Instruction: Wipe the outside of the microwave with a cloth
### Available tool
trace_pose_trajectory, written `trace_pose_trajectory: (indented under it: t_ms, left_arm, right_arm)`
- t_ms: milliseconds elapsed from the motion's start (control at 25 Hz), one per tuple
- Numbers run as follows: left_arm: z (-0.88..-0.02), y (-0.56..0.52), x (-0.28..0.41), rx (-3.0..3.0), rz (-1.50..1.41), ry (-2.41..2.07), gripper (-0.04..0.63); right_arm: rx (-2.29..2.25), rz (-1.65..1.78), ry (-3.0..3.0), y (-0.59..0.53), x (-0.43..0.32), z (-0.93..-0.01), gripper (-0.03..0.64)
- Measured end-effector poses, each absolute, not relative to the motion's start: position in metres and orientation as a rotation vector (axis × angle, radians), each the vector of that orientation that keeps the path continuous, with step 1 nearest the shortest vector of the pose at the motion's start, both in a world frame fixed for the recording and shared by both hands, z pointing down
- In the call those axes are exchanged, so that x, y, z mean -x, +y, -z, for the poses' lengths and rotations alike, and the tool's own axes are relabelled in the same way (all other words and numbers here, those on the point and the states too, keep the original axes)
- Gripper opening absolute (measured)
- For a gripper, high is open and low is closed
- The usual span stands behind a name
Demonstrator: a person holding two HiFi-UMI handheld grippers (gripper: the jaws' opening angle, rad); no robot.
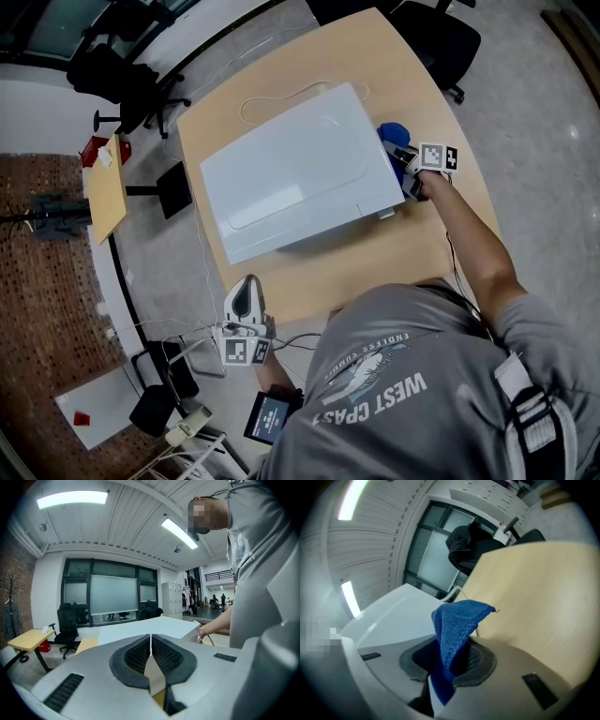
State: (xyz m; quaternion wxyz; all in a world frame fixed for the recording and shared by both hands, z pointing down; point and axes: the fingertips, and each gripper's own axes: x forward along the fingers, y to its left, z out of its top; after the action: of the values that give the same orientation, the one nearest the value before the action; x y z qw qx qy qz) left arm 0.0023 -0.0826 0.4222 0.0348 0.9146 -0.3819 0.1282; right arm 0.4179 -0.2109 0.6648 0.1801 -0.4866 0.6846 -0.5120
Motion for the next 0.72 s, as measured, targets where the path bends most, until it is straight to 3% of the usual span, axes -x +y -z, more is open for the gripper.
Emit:
trace_pose_trajectory:
  t_ms: [160, 320, 520, 720]
  left_arm:
    - [-0.414, -0.088, 0.006, -2.846, -0.363, -1.188, 0.029]
    - [-0.414, -0.099, 0.026, -2.856, -0.309, -1.195, 0.029]
    - [-0.421, -0.108, 0.050, -2.863, -0.218, -1.160, 0.029]
    - [-0.428, -0.111, 0.086, -2.866, -0.159, -1.143, 0.029]
  right_arm:
    - [1.408, 1.089, 2.222, -0.227, -0.425, -0.558, 0.092]
    - [1.499, 0.563, 2.737, -0.230, -0.384, -0.464, 0.093]
    - [1.556, 0.120, 3.393, -0.229, -0.317, -0.475, 0.094]
    - [1.545, 0.070, 3.642, -0.232, -0.264, -0.485, 0.094]
